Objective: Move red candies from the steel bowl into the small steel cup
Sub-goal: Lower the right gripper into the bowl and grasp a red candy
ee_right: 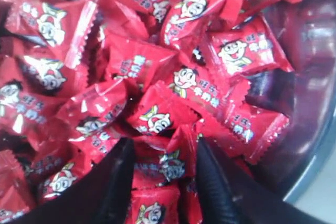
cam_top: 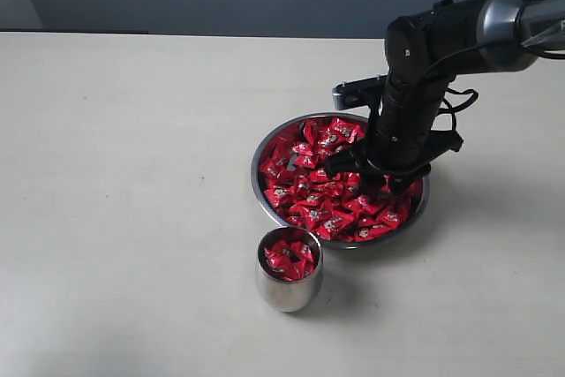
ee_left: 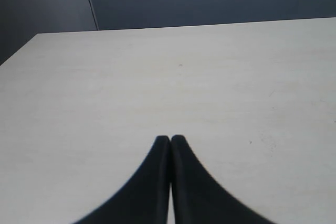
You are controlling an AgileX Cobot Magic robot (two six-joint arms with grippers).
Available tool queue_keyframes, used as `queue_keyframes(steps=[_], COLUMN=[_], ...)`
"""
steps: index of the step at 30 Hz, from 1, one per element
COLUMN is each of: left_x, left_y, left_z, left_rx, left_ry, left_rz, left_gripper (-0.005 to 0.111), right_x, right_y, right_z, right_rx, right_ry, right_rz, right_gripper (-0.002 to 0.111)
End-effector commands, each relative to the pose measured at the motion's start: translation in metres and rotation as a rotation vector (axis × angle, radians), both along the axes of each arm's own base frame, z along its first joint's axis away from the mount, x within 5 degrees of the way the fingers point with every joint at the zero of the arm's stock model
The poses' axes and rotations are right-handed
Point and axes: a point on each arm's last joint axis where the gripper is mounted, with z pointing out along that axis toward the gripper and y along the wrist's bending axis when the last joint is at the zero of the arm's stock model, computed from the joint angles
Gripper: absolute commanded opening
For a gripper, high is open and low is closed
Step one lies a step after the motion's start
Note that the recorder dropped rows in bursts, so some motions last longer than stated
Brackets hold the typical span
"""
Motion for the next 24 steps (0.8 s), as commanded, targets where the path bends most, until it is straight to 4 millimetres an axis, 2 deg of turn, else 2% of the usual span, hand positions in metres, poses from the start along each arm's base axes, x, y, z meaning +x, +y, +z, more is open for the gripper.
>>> queue_keyframes(steps=[1,9,24], left_x=[0.000,0.000,0.000], left_y=[0.000,0.000,0.000], left_z=[-0.001,-0.001,-0.001], left_rx=[0.002,0.002,0.002], left_ry=[-0.008,-0.008,-0.008], left_rz=[-0.006,-0.006,-0.006], left_gripper=[0.000,0.000,0.000], right_x=[0.002,0.001,-0.001], right_y=[-0.002,-0.002,-0.002], right_z=[-0.006,-0.018,-0.022], right_rx=[-0.013,-0.035,-0.036], right_ry=[0.016,0.050,0.081], right_rz=[0.002,0.003,-0.007], right_gripper=[0.039,0.039,0.039])
